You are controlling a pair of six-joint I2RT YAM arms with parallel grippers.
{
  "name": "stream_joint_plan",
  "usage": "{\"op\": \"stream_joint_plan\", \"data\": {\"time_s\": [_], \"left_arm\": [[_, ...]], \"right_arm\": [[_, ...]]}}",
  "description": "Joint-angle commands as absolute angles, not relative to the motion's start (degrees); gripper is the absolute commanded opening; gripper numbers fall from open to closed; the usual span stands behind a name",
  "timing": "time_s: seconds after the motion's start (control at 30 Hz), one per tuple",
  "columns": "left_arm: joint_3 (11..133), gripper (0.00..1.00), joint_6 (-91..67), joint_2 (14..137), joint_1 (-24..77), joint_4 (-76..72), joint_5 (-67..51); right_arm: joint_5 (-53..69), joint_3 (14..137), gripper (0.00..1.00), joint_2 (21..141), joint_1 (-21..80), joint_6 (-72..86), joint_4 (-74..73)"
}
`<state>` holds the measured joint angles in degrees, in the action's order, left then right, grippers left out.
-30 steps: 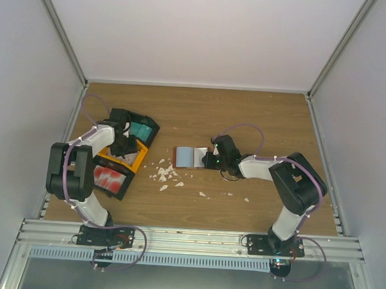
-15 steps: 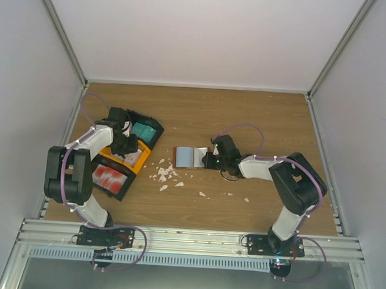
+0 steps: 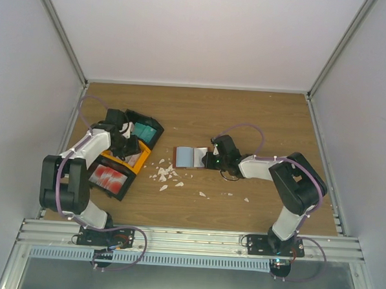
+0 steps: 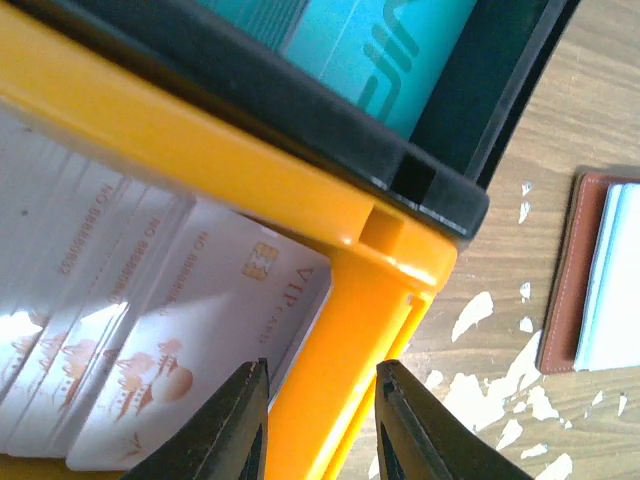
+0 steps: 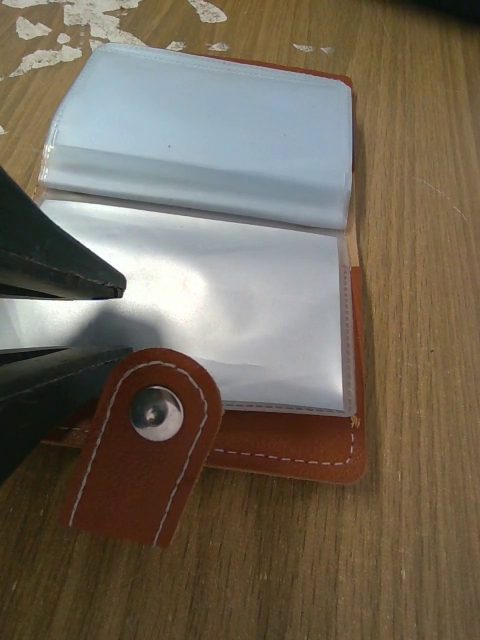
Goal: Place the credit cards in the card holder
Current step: Pick up the credit card from the storage box.
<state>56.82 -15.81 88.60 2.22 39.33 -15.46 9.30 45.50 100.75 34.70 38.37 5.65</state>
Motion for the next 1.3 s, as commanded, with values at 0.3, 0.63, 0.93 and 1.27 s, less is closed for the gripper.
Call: {"op": "stream_joint_plan", "data": {"time_s": [0.3, 0.63, 0.93, 1.27], "left_arm": [[54.56, 0.34, -15.02, 85.82, 2.46, 39.86, -22.04], [53.83, 0.36, -15.29, 85.6, 2.46, 38.49, -25.88], [56.07, 0.41, -15.23, 82.91, 2.45, 37.92, -24.1], [53.22, 0.42, -14.58, 86.09, 2.68, 37.36, -17.9]], "right_arm": [[8.2, 43.05, 0.16, 105.03, 34.64, 38.85, -2.99], [8.25, 43.15, 0.16, 105.56, 34.63, 38.72, -2.99], [8.17, 43.15, 0.16, 105.62, 34.63, 38.59, -2.99], [8.55, 43.19, 0.16, 106.52, 34.66, 38.58, -2.53]]}}
